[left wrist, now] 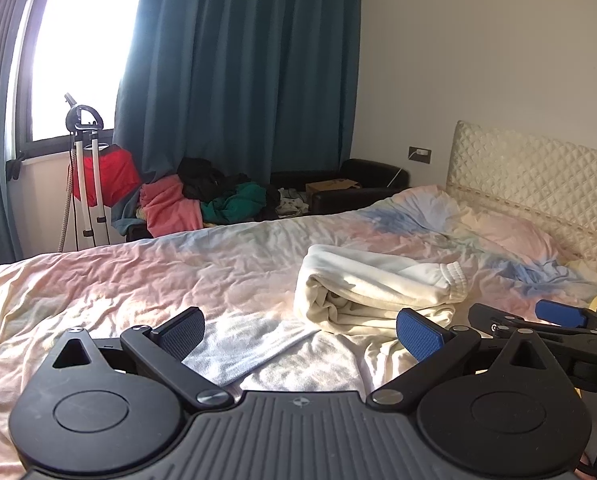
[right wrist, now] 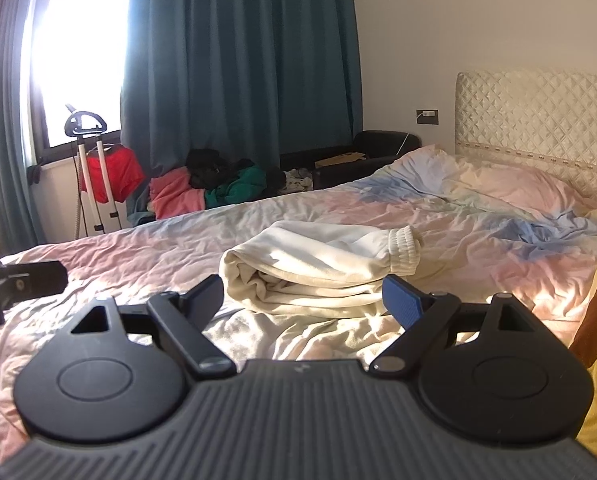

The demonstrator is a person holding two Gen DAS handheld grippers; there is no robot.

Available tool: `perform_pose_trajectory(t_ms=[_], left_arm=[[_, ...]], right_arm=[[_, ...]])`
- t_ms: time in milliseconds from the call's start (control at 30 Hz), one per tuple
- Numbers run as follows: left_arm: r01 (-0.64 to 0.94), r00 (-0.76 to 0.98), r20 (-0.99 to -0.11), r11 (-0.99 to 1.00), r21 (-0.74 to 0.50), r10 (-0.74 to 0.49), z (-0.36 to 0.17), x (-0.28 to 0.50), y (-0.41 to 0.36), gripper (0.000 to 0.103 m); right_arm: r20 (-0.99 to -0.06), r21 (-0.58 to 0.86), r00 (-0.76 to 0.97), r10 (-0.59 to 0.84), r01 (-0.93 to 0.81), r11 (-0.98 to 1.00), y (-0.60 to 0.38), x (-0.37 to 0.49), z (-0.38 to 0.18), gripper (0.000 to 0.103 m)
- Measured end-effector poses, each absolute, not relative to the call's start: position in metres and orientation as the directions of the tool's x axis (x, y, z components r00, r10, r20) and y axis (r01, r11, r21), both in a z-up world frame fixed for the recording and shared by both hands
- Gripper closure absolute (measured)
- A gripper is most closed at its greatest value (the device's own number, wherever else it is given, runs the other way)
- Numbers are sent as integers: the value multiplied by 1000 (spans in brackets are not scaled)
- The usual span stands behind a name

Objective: Fold clothes

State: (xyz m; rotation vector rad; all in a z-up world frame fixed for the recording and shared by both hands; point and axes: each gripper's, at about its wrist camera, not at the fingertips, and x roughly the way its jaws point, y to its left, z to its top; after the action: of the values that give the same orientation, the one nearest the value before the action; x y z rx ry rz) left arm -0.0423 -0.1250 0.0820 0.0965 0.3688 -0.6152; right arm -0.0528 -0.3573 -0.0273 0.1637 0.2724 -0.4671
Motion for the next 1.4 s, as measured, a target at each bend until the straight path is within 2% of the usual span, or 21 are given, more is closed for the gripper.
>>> perform_pose_trajectory(t_ms=[1400], left_arm=[[549,774,-365,836,-23,-518,83,-40,-120,0]], right_arm=[[-303,79,852,-426,468,880,-355,-49,-29,15]])
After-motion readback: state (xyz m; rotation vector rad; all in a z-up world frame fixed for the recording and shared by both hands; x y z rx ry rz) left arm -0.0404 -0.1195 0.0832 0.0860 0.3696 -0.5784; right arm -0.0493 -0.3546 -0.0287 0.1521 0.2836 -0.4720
